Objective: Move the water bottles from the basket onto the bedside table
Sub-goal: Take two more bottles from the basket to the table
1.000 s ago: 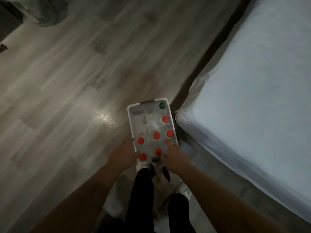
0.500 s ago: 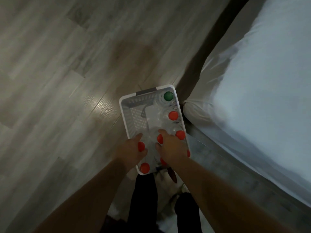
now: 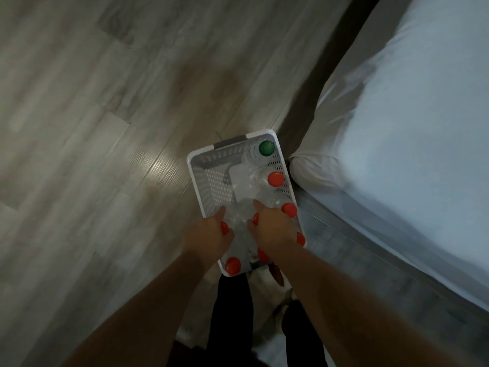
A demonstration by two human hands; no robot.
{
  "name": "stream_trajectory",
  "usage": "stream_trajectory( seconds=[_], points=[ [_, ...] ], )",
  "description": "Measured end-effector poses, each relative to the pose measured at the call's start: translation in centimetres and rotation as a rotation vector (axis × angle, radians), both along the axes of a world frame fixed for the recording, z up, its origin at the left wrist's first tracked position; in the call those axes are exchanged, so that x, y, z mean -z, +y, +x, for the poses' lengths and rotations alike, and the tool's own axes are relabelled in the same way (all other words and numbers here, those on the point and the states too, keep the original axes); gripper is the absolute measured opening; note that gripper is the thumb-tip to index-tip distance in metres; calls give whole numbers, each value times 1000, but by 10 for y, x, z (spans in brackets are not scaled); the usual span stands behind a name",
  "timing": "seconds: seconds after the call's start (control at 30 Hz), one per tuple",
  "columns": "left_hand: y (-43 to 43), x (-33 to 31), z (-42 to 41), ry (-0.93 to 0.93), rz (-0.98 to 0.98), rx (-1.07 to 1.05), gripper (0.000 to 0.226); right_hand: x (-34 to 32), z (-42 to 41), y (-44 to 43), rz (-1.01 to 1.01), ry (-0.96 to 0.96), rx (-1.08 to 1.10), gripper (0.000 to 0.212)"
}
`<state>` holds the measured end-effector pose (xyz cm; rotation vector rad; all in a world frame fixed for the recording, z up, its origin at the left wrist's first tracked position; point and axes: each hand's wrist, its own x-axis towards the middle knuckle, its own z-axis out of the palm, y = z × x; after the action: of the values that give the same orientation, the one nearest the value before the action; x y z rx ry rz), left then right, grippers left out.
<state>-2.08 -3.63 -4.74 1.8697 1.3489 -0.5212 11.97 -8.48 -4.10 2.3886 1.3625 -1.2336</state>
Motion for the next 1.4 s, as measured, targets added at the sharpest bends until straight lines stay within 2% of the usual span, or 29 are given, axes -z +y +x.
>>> stream_trajectory(
  seconds=[0.17, 0.33, 0.53, 0.63, 0.77, 0.93, 1.13, 1.3, 1.4],
  points=[
    [8, -26, 4, -54, 12, -17, 47, -25, 1, -10, -23, -11, -10, 47],
    [5, -76, 2, -90, 25, 13, 46, -66, 4, -22, -37, -5, 72, 47],
    [-21, -163, -4, -126, 86, 62, 50, -150, 15, -55, 42, 69, 240, 30],
    [-48, -208, -4, -124, 141, 79, 49, -202, 24, -87, 95, 67, 286, 35],
    [-90, -263, 6, -129, 261, 131, 41, -267, 41, -152, 189, 38, 334, 37],
    [-156, -311, 36, -205, 305, 233, 31, -319, 63, -251, 360, -96, 486, 39],
    [-251, -346, 90, -324, 374, 313, 33, -352, 100, -379, 452, -177, 655, 24],
    [-326, -366, 137, -449, 394, 320, 26, -371, 125, -478, 537, -195, 866, 14],
    [-371, -375, 168, -537, 336, 362, 35, -384, 136, -540, 597, -220, 1012, 12]
  ],
)
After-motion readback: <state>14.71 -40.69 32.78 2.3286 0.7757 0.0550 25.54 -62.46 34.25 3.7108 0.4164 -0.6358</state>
